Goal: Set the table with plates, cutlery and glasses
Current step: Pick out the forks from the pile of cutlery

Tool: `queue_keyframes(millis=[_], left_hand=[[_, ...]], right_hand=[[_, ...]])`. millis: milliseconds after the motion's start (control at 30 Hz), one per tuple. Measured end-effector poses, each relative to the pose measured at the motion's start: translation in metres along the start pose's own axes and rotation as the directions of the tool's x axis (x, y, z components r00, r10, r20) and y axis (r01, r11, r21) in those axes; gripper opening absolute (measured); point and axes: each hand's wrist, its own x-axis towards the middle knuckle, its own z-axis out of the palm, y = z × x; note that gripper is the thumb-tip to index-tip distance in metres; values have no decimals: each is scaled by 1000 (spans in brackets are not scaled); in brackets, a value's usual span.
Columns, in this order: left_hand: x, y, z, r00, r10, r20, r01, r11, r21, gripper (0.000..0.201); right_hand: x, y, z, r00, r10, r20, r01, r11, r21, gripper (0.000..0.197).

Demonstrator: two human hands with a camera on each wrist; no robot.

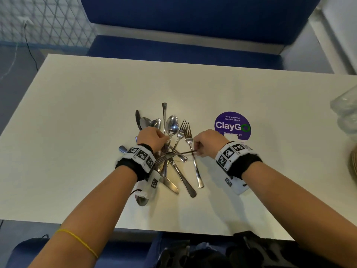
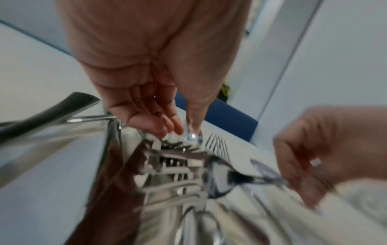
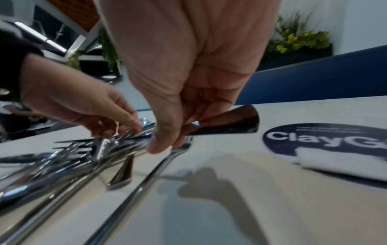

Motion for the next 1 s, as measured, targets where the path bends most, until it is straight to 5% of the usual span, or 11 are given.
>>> queue_keyframes(millis=[167,233,367,433,533,633,733,1000], left_hand=[[7,-10,-15,977,-134,-166,66,929,-363,49],[3,-7,-16,986,-125,-112,54,867,-495,57],[-14,13,-5,989,100,105,-24,828,-560,52],[-17,19,-2,980,179,89,-106,843,-527,45],[-11,12,-5,996,89,29,-56,818,-573,37],[-4,-9,-15,996,0,89,61,731,-679,31],[-2,-28,-25,990,31,136,65,757,-650,28],[6,-45,-37,963,213,167,-89,833,-546,26]], right_hand=[[-20,27,-16,990,120,-79,-93,953,288,12],[-21,23,-18,981,147,-128,-78,900,428,15],[-8,-12,-11,988,94,-120,-9,825,565,19],[0,-31,-4,992,51,-115,26,810,586,17],[9,-46,3,984,103,-146,29,713,701,8],[20,-48,12,946,300,-125,-158,760,630,19],[31,-55,24,913,400,-84,-339,856,391,27],[40,-71,35,777,627,-48,-528,691,494,25]])
